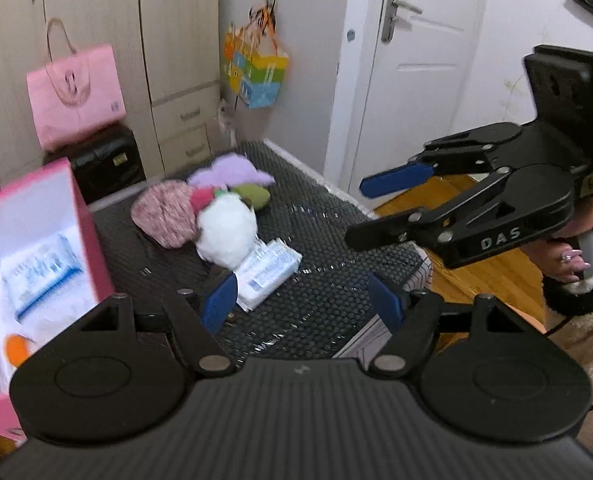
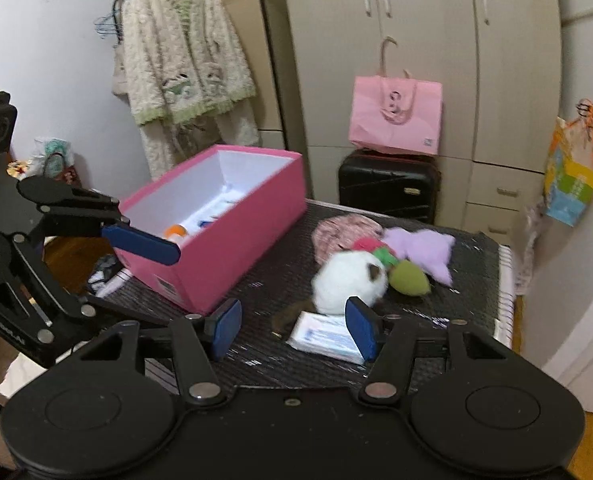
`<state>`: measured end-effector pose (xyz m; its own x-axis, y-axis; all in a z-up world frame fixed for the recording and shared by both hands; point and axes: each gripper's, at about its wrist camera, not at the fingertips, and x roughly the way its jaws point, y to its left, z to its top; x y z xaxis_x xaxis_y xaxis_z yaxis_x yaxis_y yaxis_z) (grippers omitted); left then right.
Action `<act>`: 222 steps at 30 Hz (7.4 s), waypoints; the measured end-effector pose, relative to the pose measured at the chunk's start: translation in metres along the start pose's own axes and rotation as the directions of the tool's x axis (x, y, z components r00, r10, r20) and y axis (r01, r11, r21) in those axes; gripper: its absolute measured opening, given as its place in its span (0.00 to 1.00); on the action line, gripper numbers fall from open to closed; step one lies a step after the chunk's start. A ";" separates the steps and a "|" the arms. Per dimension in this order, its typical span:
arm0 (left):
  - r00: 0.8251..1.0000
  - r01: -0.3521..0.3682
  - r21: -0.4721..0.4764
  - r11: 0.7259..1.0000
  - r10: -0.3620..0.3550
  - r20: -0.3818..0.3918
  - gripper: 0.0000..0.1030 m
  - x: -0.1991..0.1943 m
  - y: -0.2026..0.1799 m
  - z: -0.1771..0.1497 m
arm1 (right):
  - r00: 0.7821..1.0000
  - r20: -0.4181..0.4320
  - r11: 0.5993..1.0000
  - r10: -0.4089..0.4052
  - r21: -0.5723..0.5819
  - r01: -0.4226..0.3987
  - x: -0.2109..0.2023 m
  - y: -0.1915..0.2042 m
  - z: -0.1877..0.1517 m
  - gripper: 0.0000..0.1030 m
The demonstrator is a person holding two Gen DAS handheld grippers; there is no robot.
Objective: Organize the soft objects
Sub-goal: 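Move both tools back toward the plush toys on the table, then grasp the small white wipes packet with the left tool while the right tool grasps the green teardrop sponge, then carry the wipes packet and green sponge with both tools over the pink box, then open both tools to drop the packet and sponge into the box, then move both tools back to the white plush with brown ears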
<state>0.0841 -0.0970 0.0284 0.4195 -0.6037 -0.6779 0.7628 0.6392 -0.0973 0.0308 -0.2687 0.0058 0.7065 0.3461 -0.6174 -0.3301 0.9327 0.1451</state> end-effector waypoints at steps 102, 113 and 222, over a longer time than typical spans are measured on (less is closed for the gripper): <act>0.992 0.031 -0.150 0.988 -0.048 -0.115 0.39 0.093 0.037 -0.057 | 0.970 -0.222 0.990 0.098 0.118 -0.073 0.098 -0.061 -0.046 0.46; 0.970 0.069 -0.224 0.972 -0.118 -0.214 0.39 0.044 0.058 -0.077 | 0.907 -0.315 0.956 0.280 0.174 -0.235 0.090 -0.014 -0.038 0.46; 0.994 -0.094 -0.130 0.987 0.100 0.044 0.69 -0.079 0.070 -0.004 | 0.997 0.032 0.992 0.070 -0.108 -0.066 0.012 0.049 0.045 0.59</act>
<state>0.1020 -0.0030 0.0720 0.5149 -0.5568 -0.6519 0.6497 0.7495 -0.1270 0.0508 -0.2140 0.0406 0.7014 0.4138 -0.5803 -0.4418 0.8913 0.1016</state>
